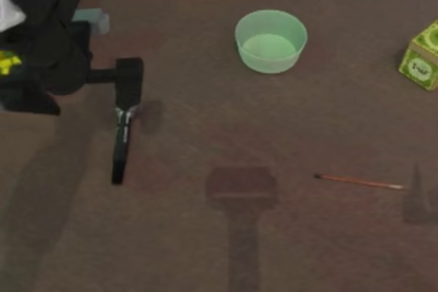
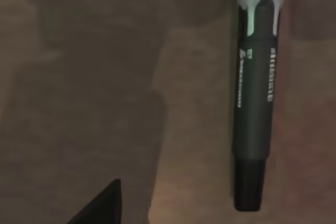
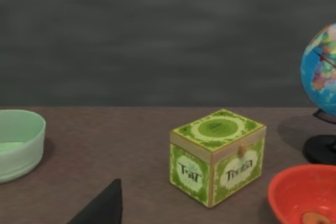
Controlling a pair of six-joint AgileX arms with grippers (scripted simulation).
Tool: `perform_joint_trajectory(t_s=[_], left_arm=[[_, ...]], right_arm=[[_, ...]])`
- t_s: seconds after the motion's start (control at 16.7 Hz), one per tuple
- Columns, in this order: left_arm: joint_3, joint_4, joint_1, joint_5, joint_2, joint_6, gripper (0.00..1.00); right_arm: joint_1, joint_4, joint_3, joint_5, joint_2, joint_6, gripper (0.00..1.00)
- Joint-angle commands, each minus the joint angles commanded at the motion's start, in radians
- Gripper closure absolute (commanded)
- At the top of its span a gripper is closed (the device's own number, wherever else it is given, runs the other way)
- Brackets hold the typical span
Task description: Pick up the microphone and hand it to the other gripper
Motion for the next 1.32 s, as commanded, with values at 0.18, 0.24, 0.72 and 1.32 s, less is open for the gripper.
perform_joint_trajectory(t_s=[0.18,0.24,0.72,1.32], left_arm=[[0.092,-0.08,-0.02,-0.003,0.129,-0.019,0.0],[0.108,-0.096,-0.023,-0.004,0.152,-0.023,0.0],[0.107,-0.089,-0.022,-0.005,0.176,-0.024,0.0],[-0.038,0.231,-0.03,-0.004,0.35,-0.028,0.0]], right_arm=[[0.0,0.0,0.0,0.0,0.0,0.0,0.0],[0.0,0.0,0.0,0.0,0.0,0.0,0.0],[0.0,0.0,0.0,0.0,0.0,0.0,0.0],[0.0,0.0,0.0,0.0,0.0,0.0,0.0]])
